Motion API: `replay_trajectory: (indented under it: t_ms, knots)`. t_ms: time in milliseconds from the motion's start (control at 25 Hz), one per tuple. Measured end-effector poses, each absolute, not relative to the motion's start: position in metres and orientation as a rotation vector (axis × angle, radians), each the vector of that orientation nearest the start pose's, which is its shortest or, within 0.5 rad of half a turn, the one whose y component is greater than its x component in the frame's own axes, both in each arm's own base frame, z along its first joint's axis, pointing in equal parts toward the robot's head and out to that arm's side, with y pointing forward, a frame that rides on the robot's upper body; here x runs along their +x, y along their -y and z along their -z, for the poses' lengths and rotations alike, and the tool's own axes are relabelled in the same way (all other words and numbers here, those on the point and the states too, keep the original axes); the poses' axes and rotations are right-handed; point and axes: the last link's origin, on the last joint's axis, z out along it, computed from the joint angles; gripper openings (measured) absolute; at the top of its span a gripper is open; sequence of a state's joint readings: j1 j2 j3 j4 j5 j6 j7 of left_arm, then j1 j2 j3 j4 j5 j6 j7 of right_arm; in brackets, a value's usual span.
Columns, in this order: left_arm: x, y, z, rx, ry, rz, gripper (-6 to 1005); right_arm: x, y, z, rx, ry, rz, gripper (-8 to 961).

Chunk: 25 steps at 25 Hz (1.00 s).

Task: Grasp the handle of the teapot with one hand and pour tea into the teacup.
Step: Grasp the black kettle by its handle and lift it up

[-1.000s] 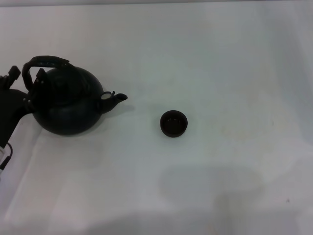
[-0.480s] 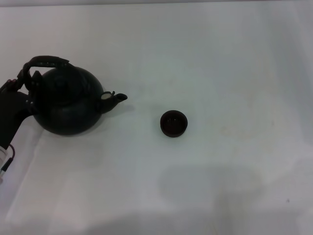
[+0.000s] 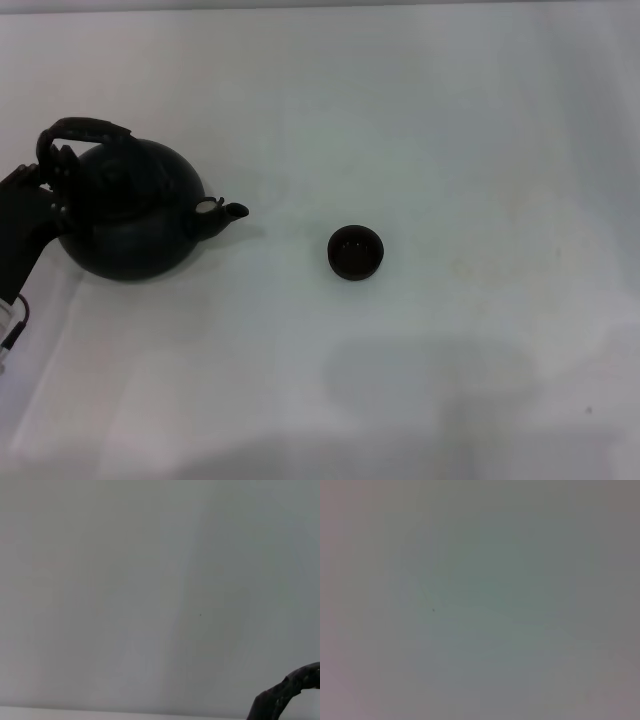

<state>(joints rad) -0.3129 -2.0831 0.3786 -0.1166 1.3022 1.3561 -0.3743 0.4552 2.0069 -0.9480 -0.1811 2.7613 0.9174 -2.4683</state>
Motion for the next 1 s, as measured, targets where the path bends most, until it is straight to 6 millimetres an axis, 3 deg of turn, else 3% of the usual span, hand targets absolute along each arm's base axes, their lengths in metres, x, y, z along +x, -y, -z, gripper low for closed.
replay_trajectory:
  t_ms: [120,760,1000]
  knots:
    - [-0.355,-0.251,0.041,-1.73,0.737,0.795,115,0.386,-0.359,-0.069,-1.315,-0.91,-0.797,871]
    - [-0.343,-0.26,0.033,-1.73,0.665,0.859,116,0.387,-0.359,-0.069,-1.314,-0.914,-0.791,870]
    - [-0.336,-0.27,0.019,-1.734,0.552,0.881,116,0.389,-0.357,-0.069,-1.311,-0.917,-0.788,870]
